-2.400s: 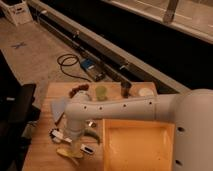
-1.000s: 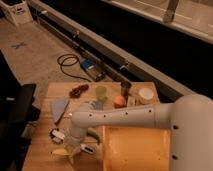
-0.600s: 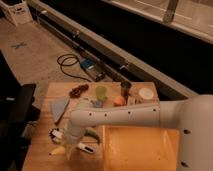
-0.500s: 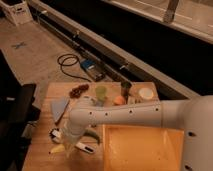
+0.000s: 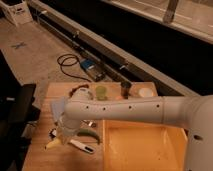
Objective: Place banana in table surface
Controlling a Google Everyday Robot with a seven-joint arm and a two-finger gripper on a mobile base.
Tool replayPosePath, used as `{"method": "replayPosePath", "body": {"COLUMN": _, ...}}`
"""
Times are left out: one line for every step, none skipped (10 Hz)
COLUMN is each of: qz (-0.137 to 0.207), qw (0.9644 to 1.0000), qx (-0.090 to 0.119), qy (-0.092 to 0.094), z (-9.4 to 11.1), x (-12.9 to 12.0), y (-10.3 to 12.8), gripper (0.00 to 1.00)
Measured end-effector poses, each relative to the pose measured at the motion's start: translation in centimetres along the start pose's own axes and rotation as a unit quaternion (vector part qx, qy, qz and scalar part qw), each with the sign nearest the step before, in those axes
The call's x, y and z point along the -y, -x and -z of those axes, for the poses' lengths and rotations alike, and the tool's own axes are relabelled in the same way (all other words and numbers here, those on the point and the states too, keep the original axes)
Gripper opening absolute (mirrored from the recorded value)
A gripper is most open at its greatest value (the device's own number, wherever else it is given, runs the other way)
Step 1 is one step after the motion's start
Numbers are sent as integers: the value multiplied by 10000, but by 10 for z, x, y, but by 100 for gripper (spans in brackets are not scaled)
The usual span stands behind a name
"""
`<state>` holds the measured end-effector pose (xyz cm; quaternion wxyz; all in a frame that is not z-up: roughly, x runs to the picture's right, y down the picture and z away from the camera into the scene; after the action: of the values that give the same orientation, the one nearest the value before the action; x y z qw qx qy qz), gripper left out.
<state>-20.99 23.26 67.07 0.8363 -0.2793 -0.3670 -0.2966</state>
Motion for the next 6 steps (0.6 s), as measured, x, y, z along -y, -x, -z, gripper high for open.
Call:
{"method": "replayPosePath", "body": {"qz": 73, "qw": 9999, "qx": 104, "qy": 75, "z": -12, "x": 2, "y": 6, "gripper": 0}}
{"method": "replayPosePath", "body": {"qz": 153, "qw": 9994, "qx": 247, "qy": 212, "z": -31, "x": 6, "y": 16, "gripper": 0}}
{"method": "replayPosePath", "body": {"qz": 158, "qw": 9987, "qx": 358, "qy": 314, "z": -43, "x": 5, "y": 19, "gripper": 5}}
{"method": "replayPosePath", "body": {"qz": 151, "qw": 9982, "qx": 431, "qy": 389, "z": -49, "x": 2, "y": 20, "gripper": 11}}
{"method": "replayPosePath", "body": {"qz": 130, "qw": 9975, "qx": 504, "qy": 485, "z": -56, "x": -1, "y": 21, "gripper": 22}}
{"method": "replayPosePath", "body": {"qz": 97, "qw": 9968, "qx": 527, "qy": 592, "z": -61, "x": -5, "y": 20, "gripper": 35}}
